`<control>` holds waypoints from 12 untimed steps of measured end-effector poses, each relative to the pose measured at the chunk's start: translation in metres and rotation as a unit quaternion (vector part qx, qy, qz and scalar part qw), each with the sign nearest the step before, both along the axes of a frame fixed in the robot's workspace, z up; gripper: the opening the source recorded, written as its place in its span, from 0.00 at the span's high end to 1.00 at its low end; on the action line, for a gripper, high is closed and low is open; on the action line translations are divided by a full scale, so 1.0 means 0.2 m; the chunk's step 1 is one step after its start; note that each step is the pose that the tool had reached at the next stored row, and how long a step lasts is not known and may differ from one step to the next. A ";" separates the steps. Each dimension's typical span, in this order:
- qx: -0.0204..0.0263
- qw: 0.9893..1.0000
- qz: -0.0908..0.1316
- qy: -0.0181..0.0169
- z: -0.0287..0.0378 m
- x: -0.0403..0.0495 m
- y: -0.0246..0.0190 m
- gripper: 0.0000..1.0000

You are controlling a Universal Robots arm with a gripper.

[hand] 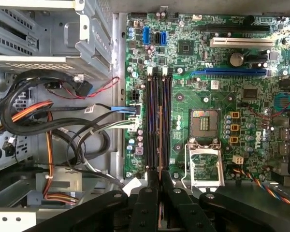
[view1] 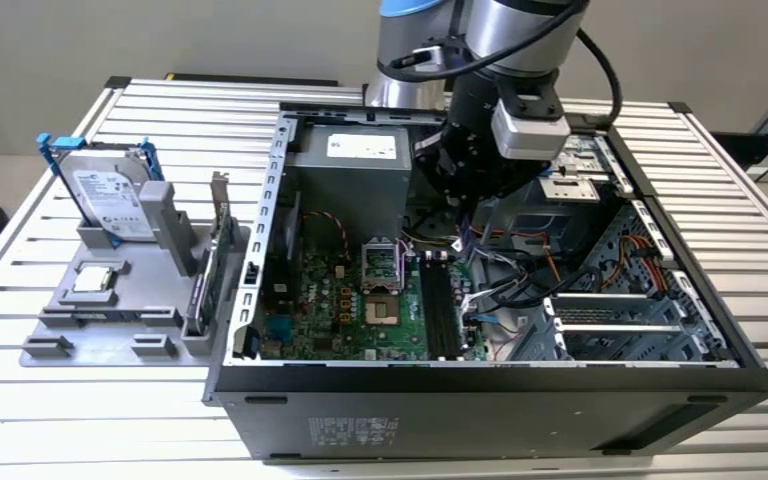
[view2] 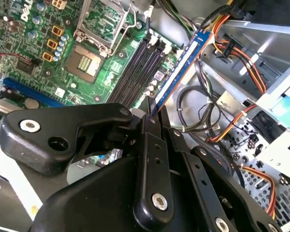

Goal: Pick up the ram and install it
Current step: 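Insert the ram into the slot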

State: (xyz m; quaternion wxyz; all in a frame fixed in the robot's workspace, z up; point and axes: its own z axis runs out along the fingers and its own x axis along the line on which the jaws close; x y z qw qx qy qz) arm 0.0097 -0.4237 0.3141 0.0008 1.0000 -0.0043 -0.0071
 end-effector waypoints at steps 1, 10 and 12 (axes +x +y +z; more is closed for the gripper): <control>0.001 1.000 0.000 0.001 -0.002 0.002 -0.001 1.00; 0.001 1.000 0.000 0.001 -0.053 0.002 -0.002 1.00; 0.001 1.000 0.000 0.001 -0.066 0.002 -0.002 1.00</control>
